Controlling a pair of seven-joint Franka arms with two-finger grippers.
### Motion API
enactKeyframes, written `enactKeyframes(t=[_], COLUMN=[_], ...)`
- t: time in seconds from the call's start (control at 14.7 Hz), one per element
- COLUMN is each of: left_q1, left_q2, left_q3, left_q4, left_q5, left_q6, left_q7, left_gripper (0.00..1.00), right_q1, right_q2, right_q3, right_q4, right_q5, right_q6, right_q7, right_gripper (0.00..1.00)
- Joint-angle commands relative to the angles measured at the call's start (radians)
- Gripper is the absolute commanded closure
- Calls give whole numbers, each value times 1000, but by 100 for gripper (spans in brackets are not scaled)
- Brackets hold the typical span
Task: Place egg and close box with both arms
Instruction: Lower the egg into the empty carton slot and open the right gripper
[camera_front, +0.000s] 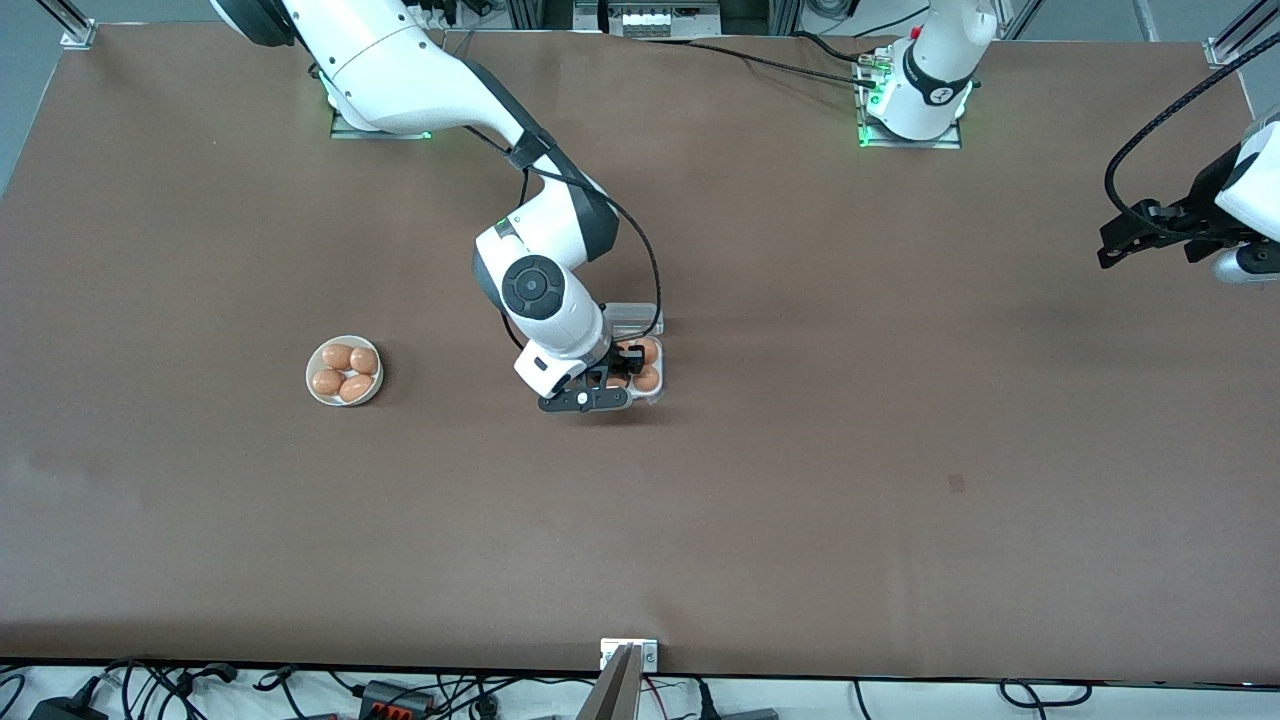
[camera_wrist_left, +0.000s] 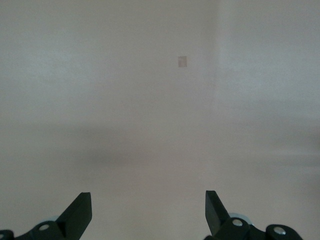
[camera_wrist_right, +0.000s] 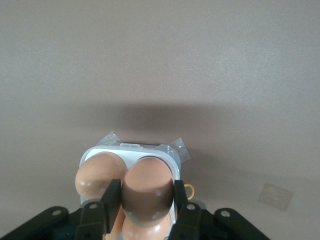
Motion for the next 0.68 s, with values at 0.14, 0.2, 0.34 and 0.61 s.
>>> enactKeyframes(t=[0.14,0.2,0.34,0.61], left_q1=[2,2,2,2], left_q2=[12,12,12,12], left_q3=[0,-1,-1,0], left_q4=[24,24,24,24], left_q5=[4,4,4,4], left_q6=[-16,-16,-16,-14], left_q7=[0,0,0,-6], left_gripper=[0,0,0,0], right_q1=[5,3,-30,-174], right_q2=[-12,-27,-90,-237], right_q3=[-8,-15,-38,-48], right_q4=[31,31,31,30], right_q5=[-5,-8,-13,-94], right_q6=[-48,-80,-160,-338], right_q7=[18,15,3,-84], right_gripper=[0,0,0,0])
